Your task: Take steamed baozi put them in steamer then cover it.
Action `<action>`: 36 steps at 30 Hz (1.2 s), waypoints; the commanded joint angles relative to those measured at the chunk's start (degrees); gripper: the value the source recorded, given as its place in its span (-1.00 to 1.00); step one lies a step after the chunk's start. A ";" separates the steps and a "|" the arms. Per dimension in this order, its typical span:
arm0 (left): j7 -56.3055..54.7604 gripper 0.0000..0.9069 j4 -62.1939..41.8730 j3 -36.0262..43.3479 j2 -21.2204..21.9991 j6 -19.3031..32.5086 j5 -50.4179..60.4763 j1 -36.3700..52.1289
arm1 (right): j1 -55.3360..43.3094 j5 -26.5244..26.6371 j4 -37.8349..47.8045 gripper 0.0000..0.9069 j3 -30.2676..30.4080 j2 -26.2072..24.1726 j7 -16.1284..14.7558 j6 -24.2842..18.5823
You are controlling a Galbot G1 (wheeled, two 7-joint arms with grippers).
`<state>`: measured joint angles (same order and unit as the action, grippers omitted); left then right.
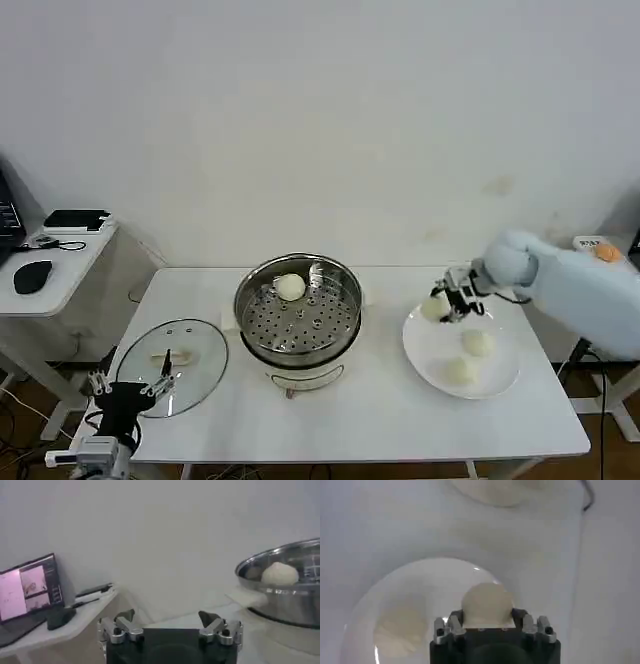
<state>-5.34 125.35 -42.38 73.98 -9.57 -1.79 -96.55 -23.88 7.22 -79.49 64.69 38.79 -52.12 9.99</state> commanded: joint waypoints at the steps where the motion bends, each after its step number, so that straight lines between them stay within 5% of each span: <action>1: 0.03 1.00 -0.12 0.17 -0.07 -0.05 -0.02 0.12 | -17.08 13.48 -6.31 0.44 8.33 4.60 3.44 4.61; 10: 0.05 1.00 -0.98 0.11 -0.64 -0.13 -0.24 0.92 | -15.13 24.54 -0.19 0.47 8.29 24.54 11.18 12.45; 16: 0.11 1.00 -1.17 0.01 -0.44 -0.21 -0.34 1.53 | -10.47 26.74 8.00 0.44 8.55 36.74 12.19 17.27; 36: 0.10 1.00 -0.78 -1.35 -0.51 -0.15 -0.66 1.54 | 0.50 27.45 19.33 0.44 7.64 46.56 12.08 22.56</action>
<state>-5.25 124.54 -43.61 73.49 -9.70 -2.46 -95.02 -26.53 33.42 -64.78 72.35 79.76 -40.67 30.22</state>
